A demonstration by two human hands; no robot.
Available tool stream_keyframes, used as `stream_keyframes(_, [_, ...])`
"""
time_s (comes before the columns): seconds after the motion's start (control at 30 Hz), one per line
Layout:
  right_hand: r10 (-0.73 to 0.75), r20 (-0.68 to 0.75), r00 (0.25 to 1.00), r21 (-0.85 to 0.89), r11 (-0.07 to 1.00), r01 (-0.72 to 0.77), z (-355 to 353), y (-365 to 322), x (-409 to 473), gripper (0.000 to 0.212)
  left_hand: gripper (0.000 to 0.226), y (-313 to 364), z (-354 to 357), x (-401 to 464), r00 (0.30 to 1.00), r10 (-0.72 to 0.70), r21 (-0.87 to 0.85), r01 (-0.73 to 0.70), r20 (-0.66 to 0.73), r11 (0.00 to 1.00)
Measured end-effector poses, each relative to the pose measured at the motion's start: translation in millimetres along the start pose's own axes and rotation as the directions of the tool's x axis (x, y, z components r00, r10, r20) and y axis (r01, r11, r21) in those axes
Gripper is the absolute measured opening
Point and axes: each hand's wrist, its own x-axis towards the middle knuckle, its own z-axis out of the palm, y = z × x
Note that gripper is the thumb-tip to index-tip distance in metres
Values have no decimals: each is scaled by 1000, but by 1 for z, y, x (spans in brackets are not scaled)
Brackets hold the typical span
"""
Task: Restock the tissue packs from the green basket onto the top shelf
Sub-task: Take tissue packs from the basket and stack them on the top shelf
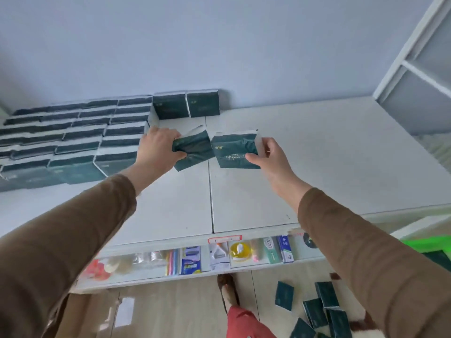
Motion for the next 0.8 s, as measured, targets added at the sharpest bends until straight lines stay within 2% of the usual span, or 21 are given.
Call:
stream_keyframes(0.27, [-3, -12, 1000, -61, 998, 2, 73, 11, 153, 34, 44, -66, 35, 157, 998, 66, 249, -66, 9, 966])
stream_keyframes(0.47, [-3, -5, 1000, -147, 989, 2, 110, 23, 226, 29, 42, -97, 53, 209, 995, 65, 482, -95, 79, 871])
stream_keyframes(0.63, [12, -55, 998, -146, 989, -20, 136, 34, 248, 33, 53, -109, 66, 208, 997, 77, 362, -82, 28, 929])
stream_keyframes(0.73, [40, -122, 992, -110, 992, -54, 140, 31, 244, 47, 47, -109, 62, 202, 996, 76, 341, -85, 40, 936])
stream_keyframes(0.8, [89, -99, 991, -76, 992, -97, 135, 28, 233, 58, 47, -106, 58, 196, 996, 69, 321, -81, 48, 944])
